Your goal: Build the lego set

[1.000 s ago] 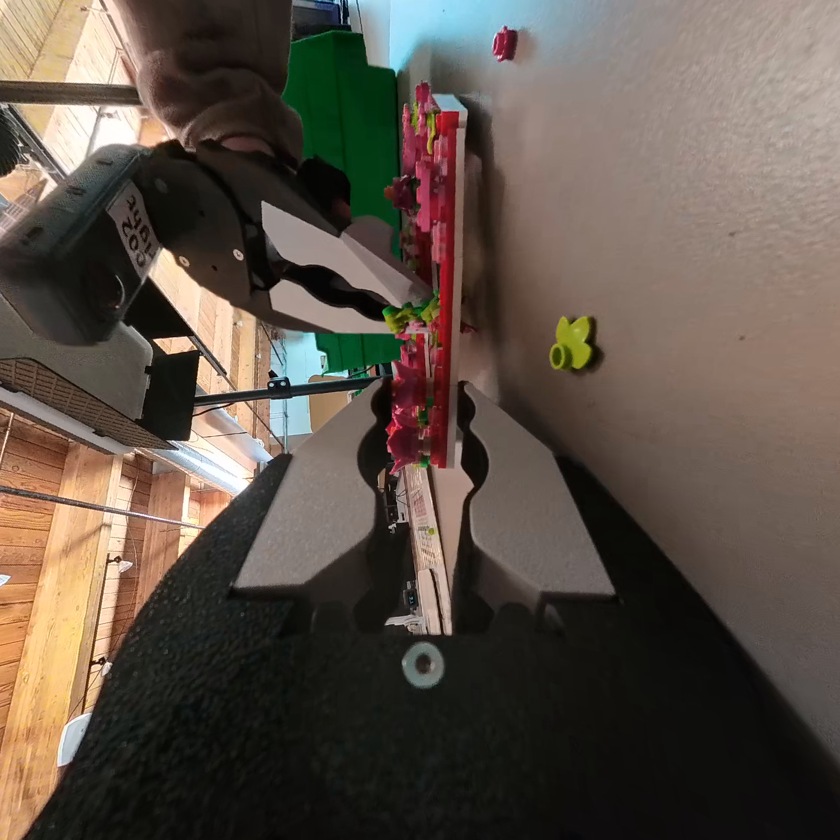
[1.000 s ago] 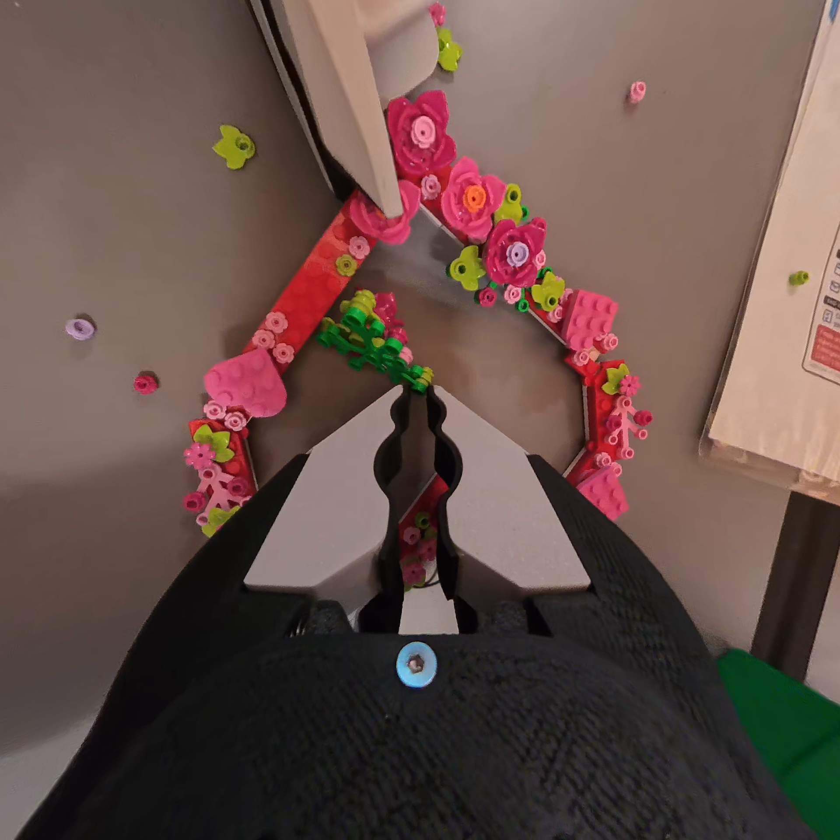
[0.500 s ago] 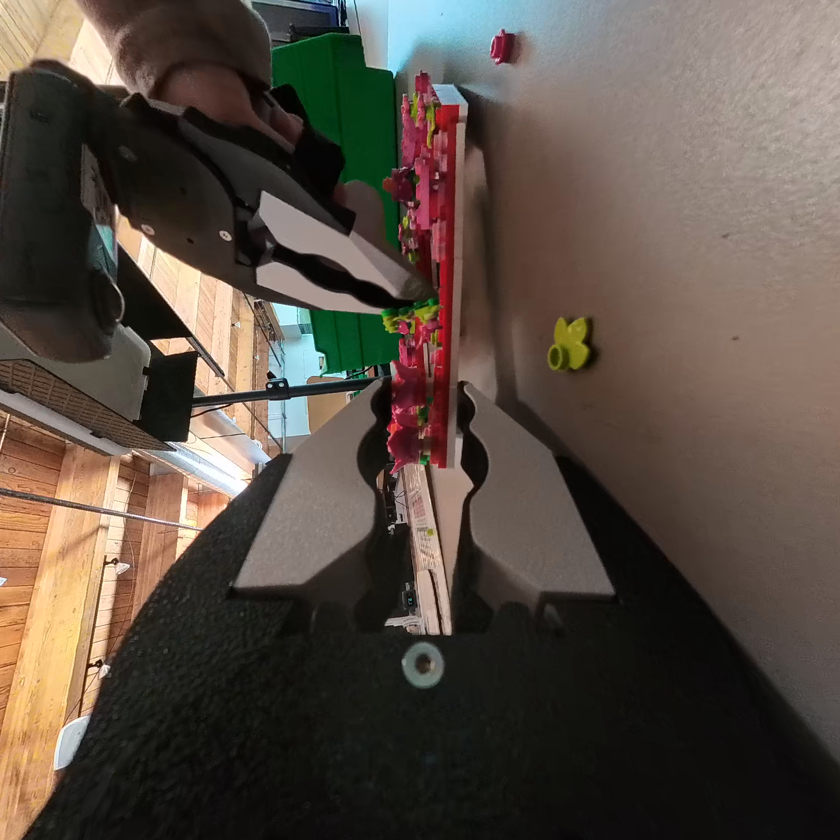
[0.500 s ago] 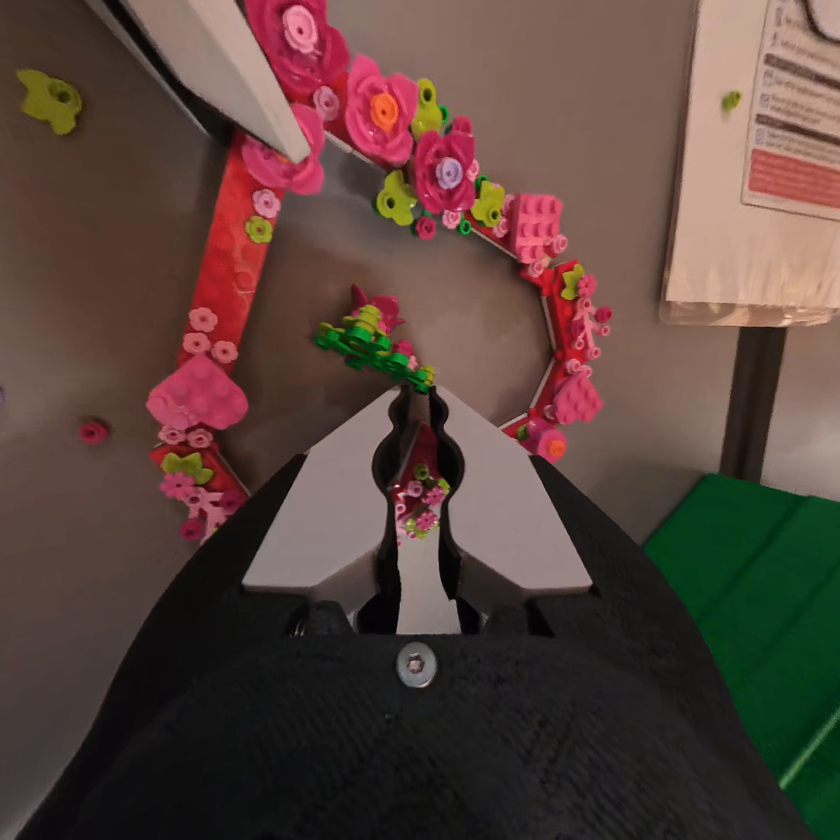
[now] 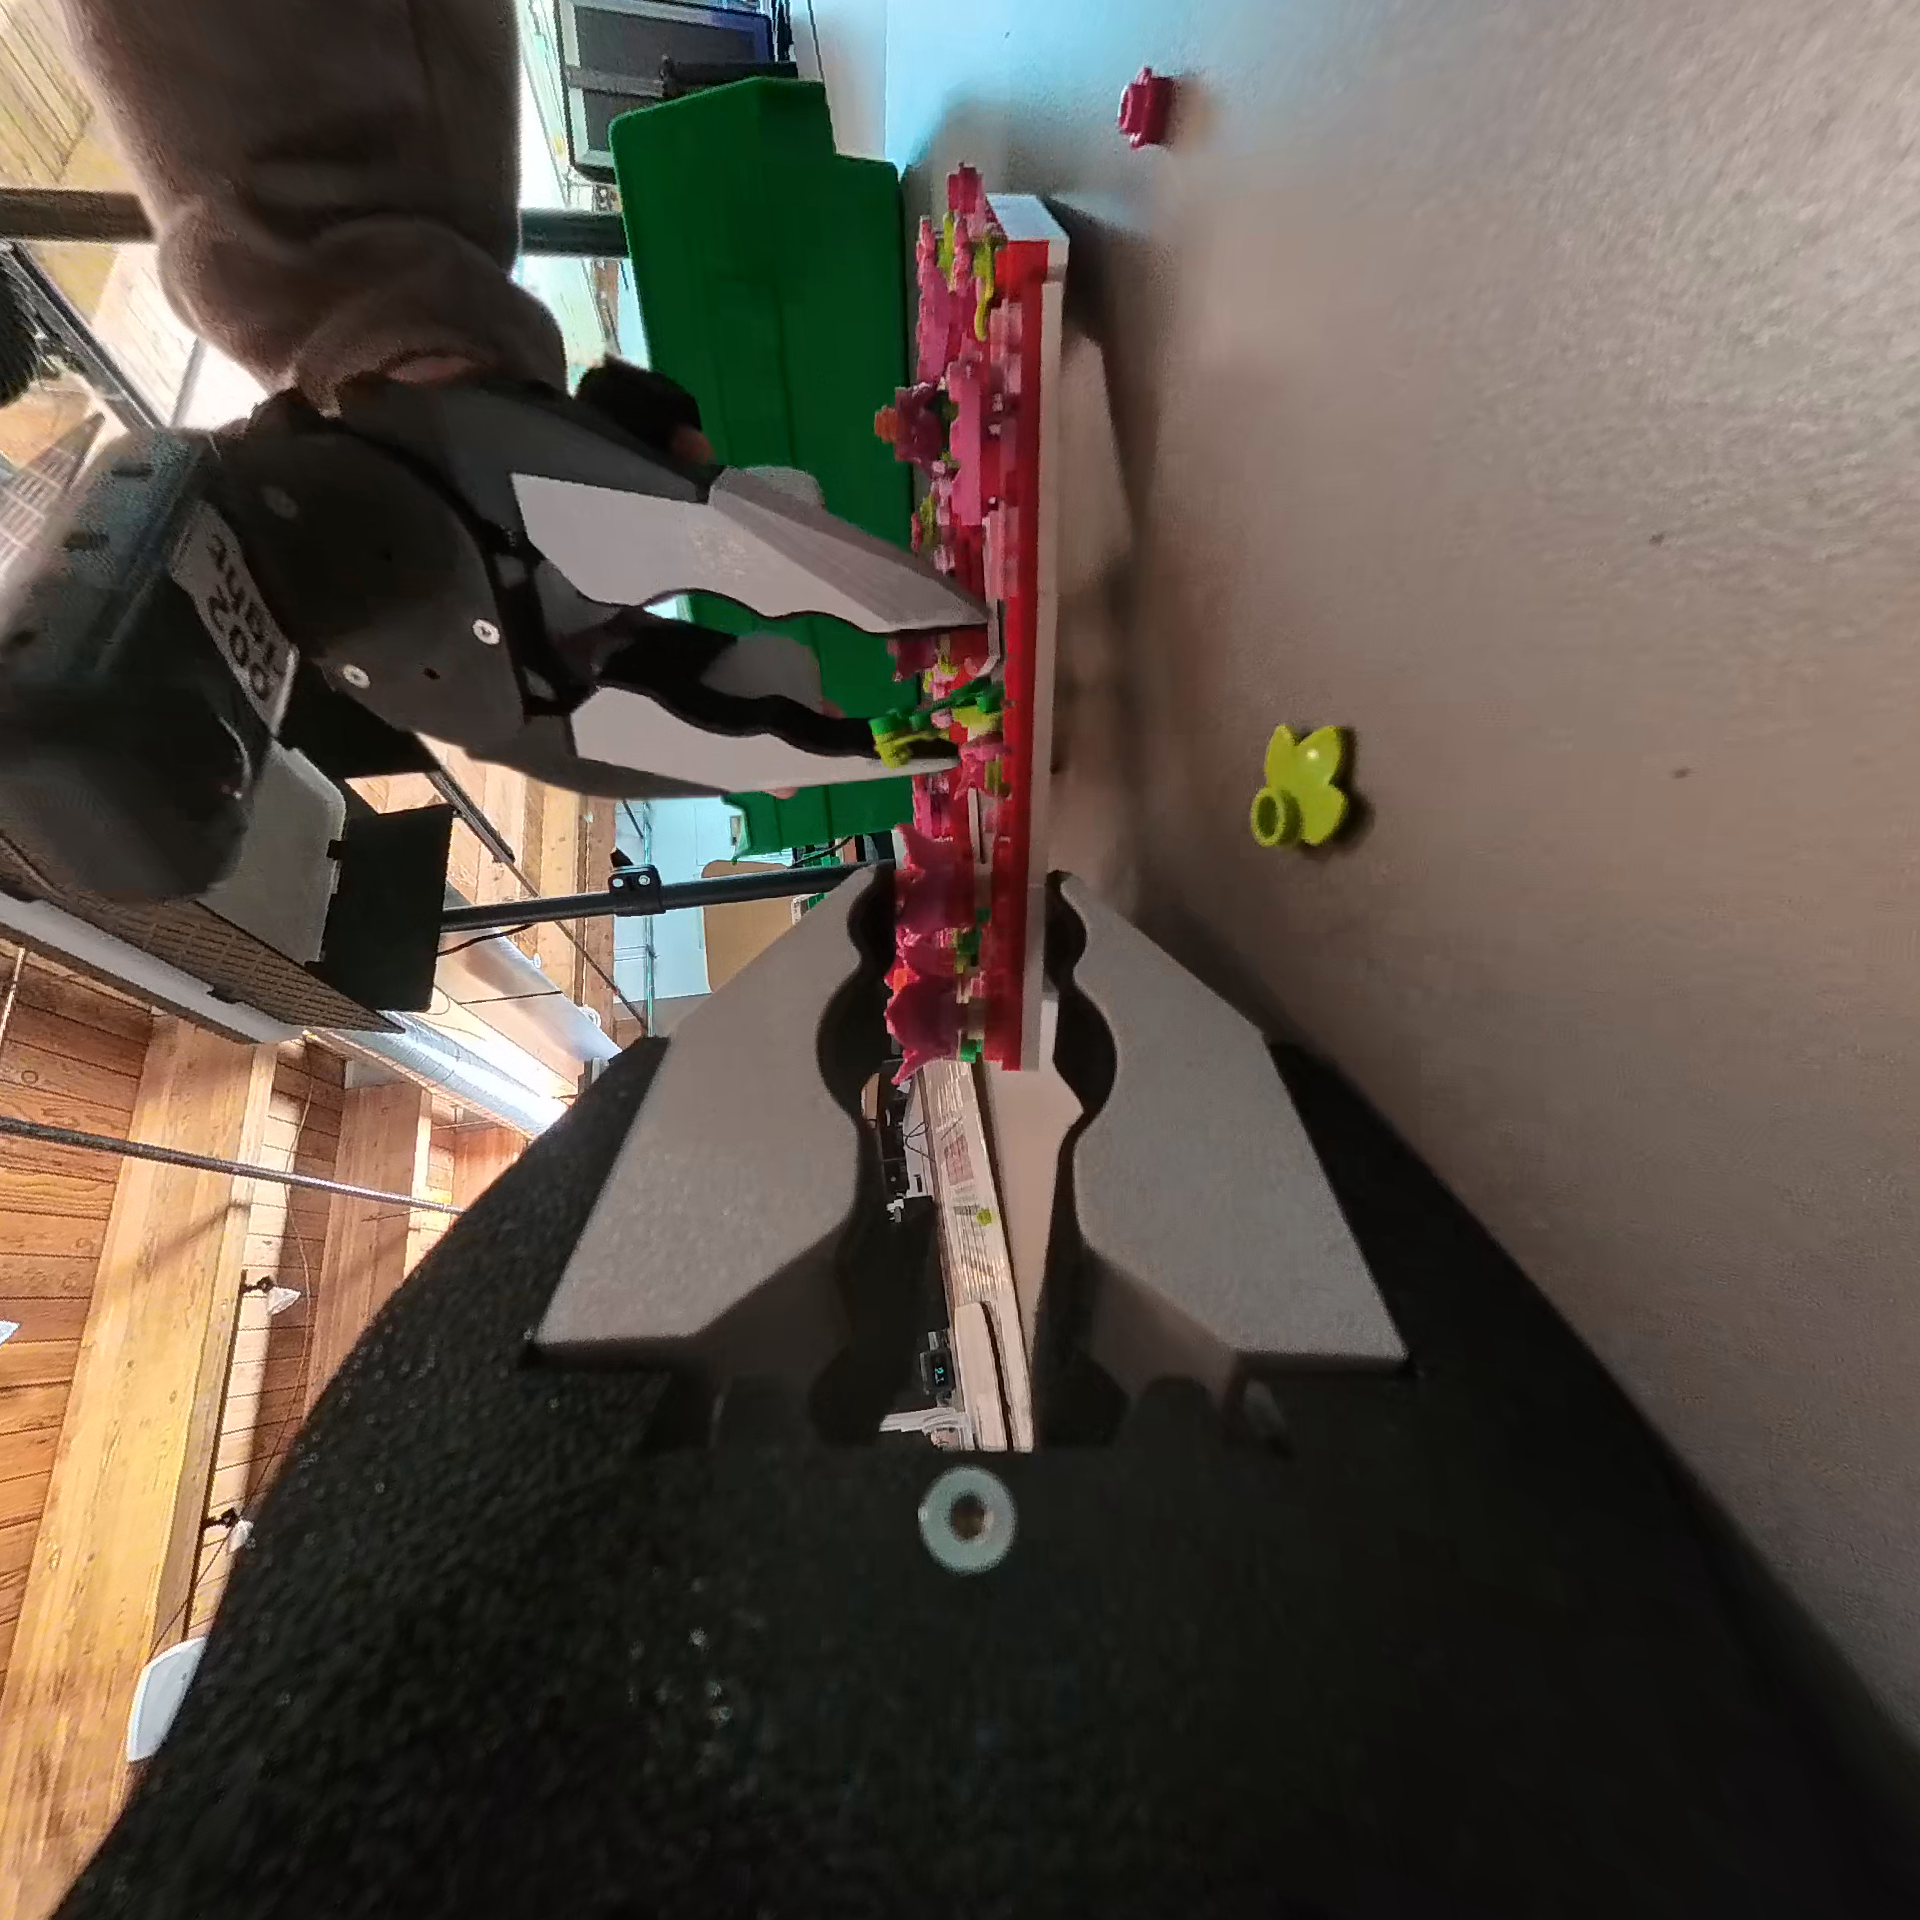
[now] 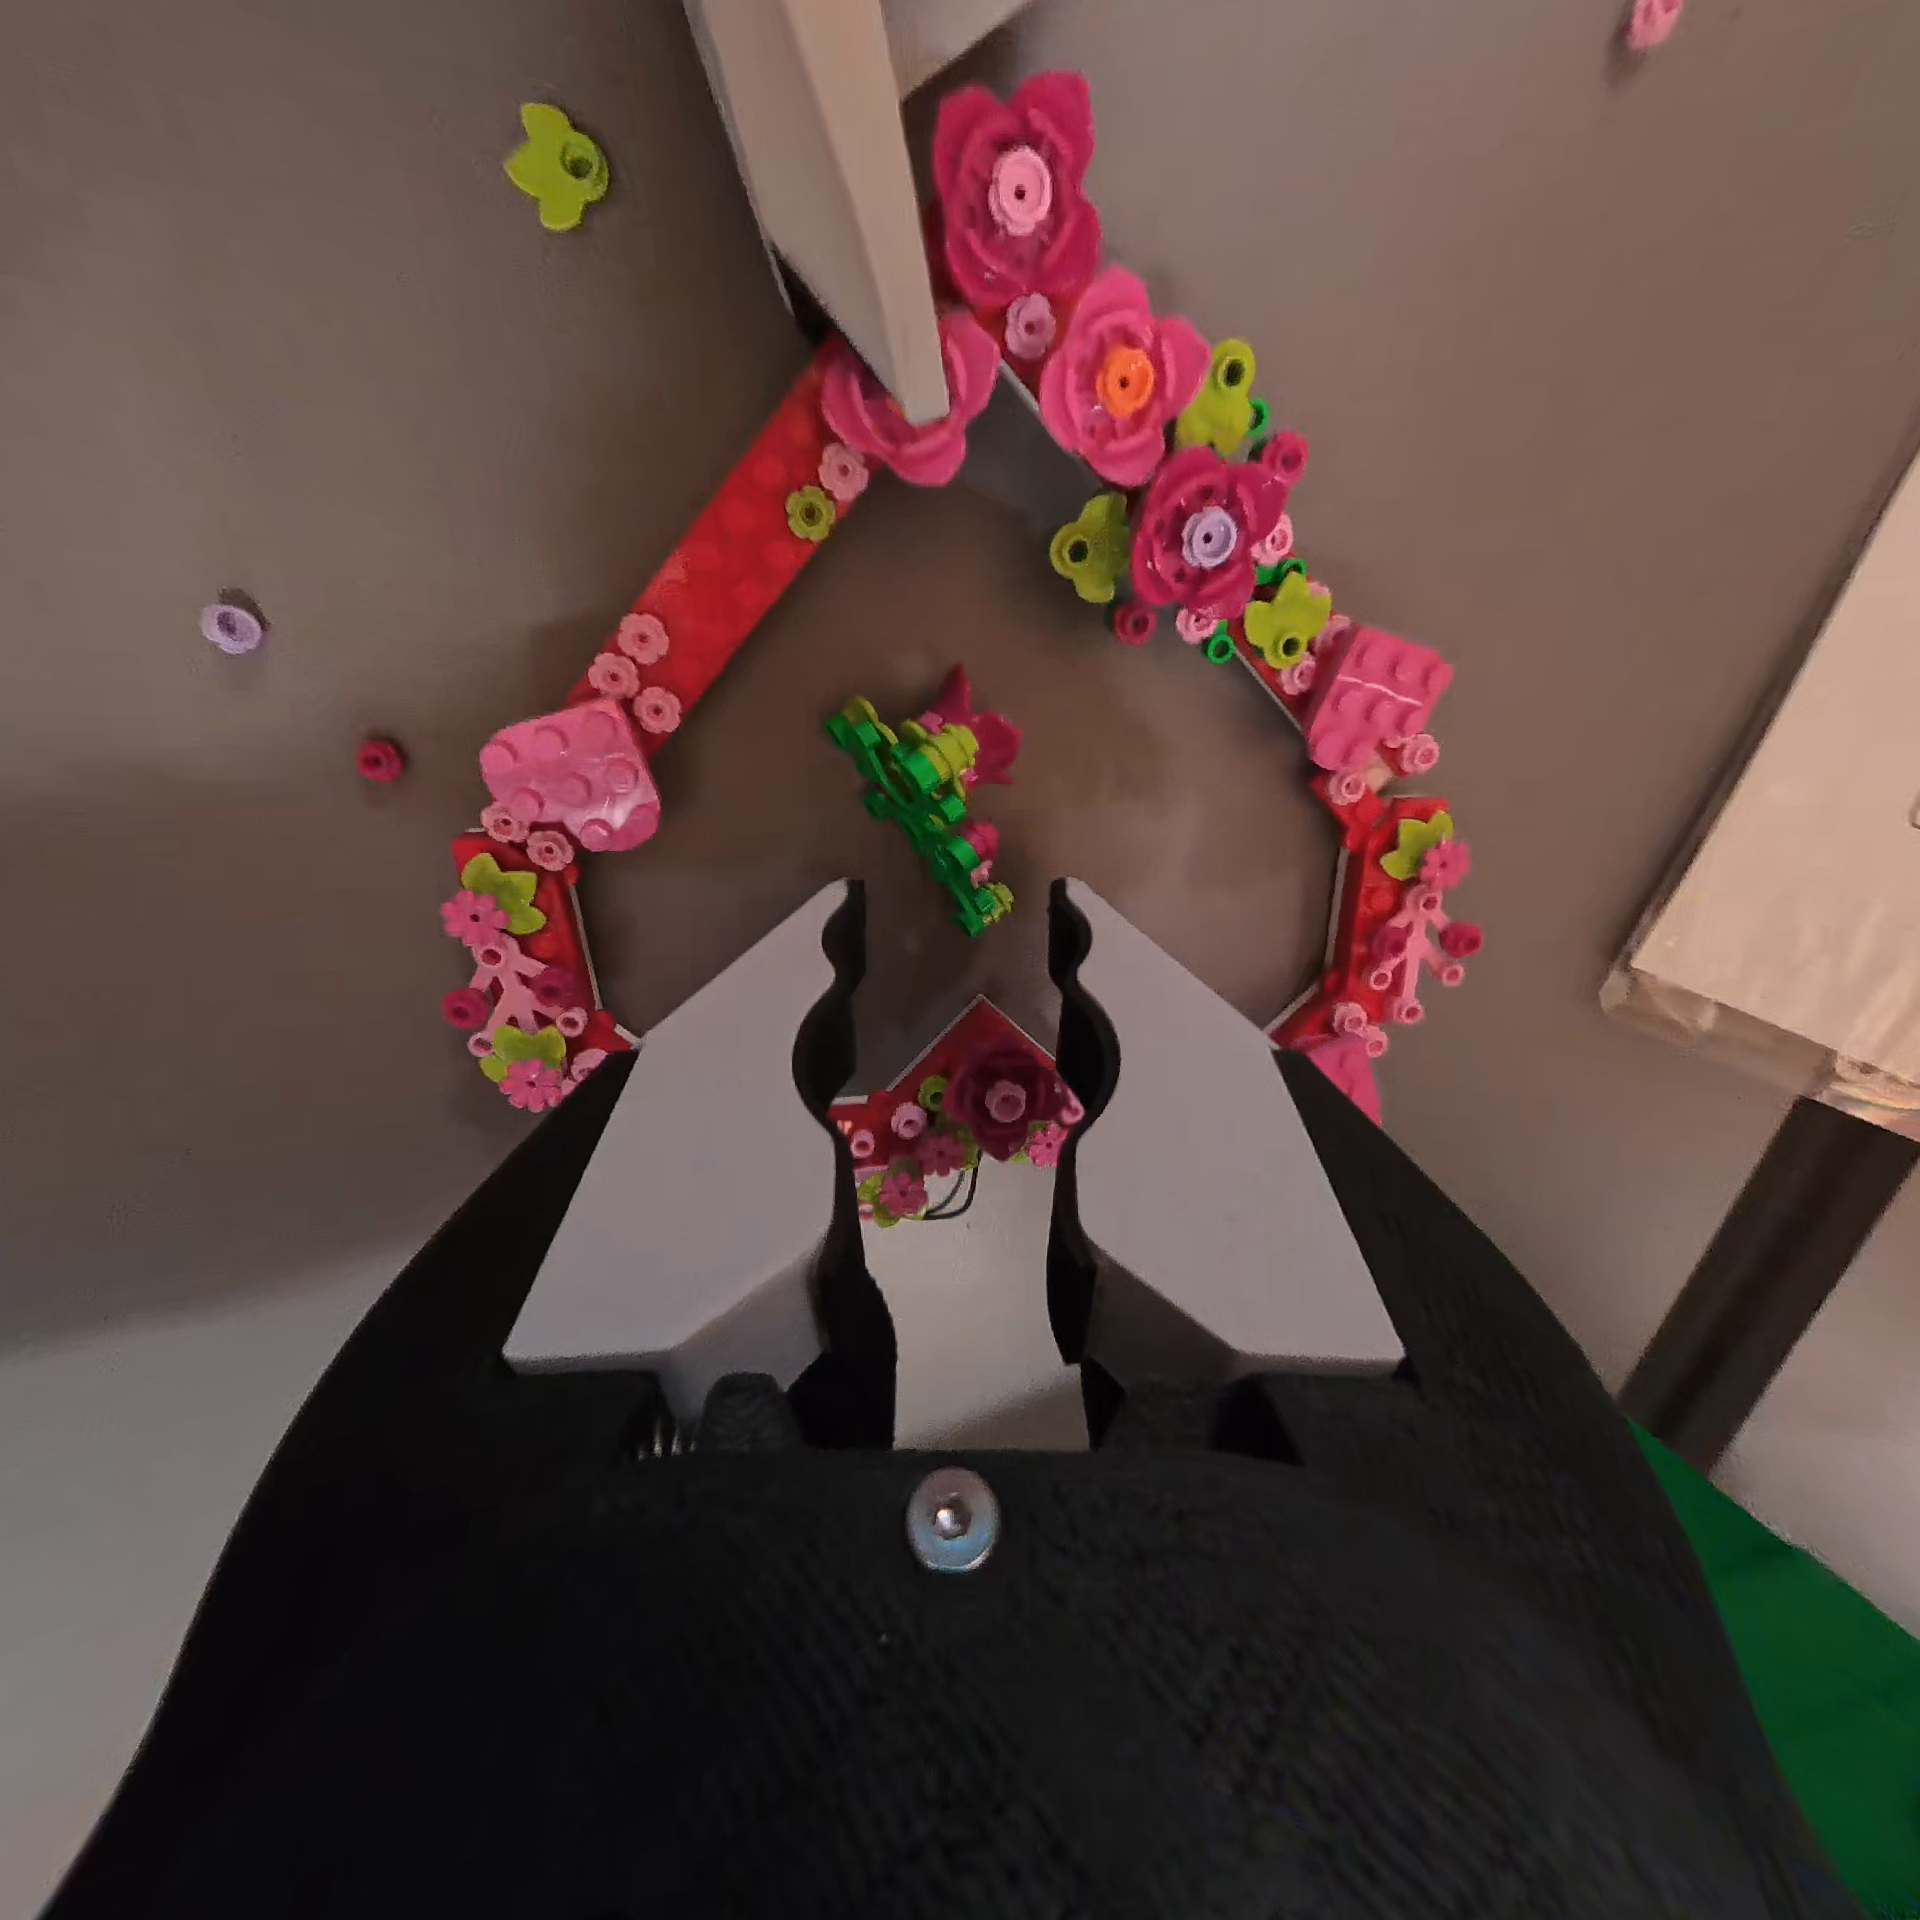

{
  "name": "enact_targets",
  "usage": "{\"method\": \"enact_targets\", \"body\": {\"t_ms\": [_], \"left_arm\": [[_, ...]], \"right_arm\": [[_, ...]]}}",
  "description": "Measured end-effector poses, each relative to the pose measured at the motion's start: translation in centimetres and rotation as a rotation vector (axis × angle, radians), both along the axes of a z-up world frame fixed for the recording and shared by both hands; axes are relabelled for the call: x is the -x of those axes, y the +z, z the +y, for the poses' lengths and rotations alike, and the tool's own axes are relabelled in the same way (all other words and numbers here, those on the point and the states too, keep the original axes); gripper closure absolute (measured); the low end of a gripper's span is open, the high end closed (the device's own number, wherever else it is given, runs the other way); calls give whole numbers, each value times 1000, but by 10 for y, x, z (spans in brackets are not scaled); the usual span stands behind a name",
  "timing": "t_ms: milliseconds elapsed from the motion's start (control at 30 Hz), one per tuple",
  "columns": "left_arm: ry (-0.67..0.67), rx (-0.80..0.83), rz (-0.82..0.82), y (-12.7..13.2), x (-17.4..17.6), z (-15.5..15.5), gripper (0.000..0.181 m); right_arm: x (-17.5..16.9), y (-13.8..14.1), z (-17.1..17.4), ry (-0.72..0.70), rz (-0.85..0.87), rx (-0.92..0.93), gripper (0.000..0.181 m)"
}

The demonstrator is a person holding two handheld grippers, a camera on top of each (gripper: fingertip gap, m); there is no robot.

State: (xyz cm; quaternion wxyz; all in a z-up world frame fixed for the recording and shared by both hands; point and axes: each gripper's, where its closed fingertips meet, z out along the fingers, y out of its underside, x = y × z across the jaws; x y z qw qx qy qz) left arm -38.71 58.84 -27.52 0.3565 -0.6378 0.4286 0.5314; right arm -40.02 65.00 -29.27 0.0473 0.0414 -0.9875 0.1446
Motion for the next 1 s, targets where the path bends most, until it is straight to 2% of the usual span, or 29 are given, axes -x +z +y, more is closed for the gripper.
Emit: {"method": "enact_targets", "body": {"t_ms": [133,200,300,467,600,767,1000], "left_arm": [[0,0,0,0,0,0,155],[-1,0,-1,0,0,0,155],[-1,0,-3,0,0,0,155],[1,2,-10,-1,0,-1,155],[4,2,-19,-1,0,-1,155],[4,3,-27,-2,0,-1,156],[4,2,-37,-2,0,-1,155]], "right_arm": [[3,-8,4,8,-12,-52,158],[3,-8,6,-18,-24,-57,171],[5,-1,4,-85,36,-14,171],[16,24,9,-327,344,34,171],[-1,34,-4,-433,568,94,172],[-17,35,-4,-428,946,-50,172],[-31,34,-12,-498,1130,-74,172]]}}
